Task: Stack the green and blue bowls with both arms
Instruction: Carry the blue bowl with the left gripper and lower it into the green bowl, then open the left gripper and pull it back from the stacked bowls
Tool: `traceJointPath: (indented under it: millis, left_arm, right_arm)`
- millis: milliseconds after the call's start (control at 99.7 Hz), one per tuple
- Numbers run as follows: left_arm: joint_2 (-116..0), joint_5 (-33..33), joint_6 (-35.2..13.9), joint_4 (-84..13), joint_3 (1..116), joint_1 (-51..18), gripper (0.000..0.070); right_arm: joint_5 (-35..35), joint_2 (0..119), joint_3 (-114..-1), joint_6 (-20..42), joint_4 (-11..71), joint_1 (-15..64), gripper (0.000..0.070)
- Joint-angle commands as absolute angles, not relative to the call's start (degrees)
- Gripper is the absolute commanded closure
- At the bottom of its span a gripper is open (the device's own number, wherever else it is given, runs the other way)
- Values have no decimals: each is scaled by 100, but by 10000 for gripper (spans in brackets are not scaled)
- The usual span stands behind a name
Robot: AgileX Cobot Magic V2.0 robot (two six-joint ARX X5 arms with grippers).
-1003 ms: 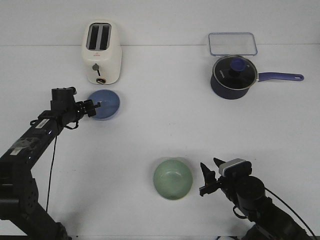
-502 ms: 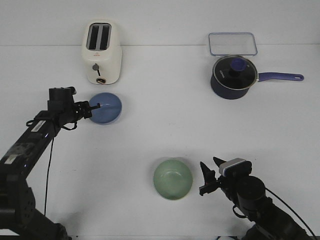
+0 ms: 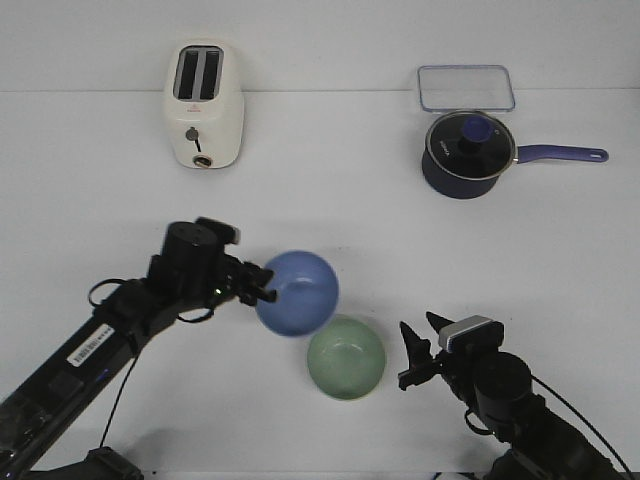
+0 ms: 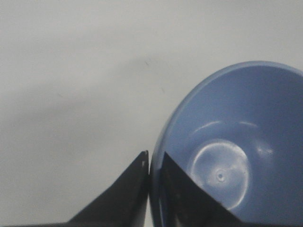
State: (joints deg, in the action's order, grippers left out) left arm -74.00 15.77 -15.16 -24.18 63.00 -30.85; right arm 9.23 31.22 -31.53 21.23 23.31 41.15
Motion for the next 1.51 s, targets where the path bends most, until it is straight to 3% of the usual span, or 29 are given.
traceJointPath:
  millis: [0, 191, 472, 522, 632, 712, 913, 983, 1084, 1284, 1334, 1405, 1495]
  left_arm:
    - [-7511, 1487, -1789, -2327, 6259, -3531, 690]
    - [-7977, 882, -1887, -2075, 6191, -4560, 690]
    - [-8530, 878, -1898, -1988, 6191, -4952, 677]
    - [-8532, 875, -1914, -1975, 6191, -4952, 619]
    - [-8447, 816, -1911, -1962, 6198, -4941, 384]
    - [-8256, 515, -1844, -1964, 6198, -4923, 314]
    - [-7155, 242, -1389, -2130, 6195, -4786, 316]
    - [-6628, -183, -1238, -2344, 6160, -4753, 316]
    - [-5867, -714, -1227, -2399, 5802, -4748, 316]
    - [-4593, -1142, -1463, -2333, 4595, -4678, 330]
    - [-4410, -1164, -1592, -2351, 4390, -4652, 417]
    - [-4265, -1164, -1728, -2364, 4217, -4626, 700]
    - [-4239, -1164, -1728, -2370, 4189, -4602, 690]
  right_arm:
    - [950, 3155, -3197, 2067, 2259, 4160, 353]
    - [950, 3155, -3197, 2051, 2257, 4160, 353]
    - [948, 3155, -3197, 2053, 2281, 4160, 353]
    - [948, 3155, -3197, 2053, 2281, 4160, 353]
    - [948, 3155, -3197, 2053, 2281, 4160, 353]
    - [948, 3155, -3197, 2049, 2283, 4160, 353]
    - [948, 3094, -3197, 1848, 2285, 4160, 353]
    - [948, 2982, -3197, 1761, 2294, 4167, 353]
    - [941, 2762, -3194, 1645, 2338, 4167, 353]
    - [899, 2456, -3190, 1511, 2622, 4167, 354]
    - [899, 2438, -3190, 1514, 2707, 4167, 415]
    - [884, 2445, -3190, 1511, 2783, 4167, 700]
    - [891, 2467, -3190, 1514, 2783, 4167, 690]
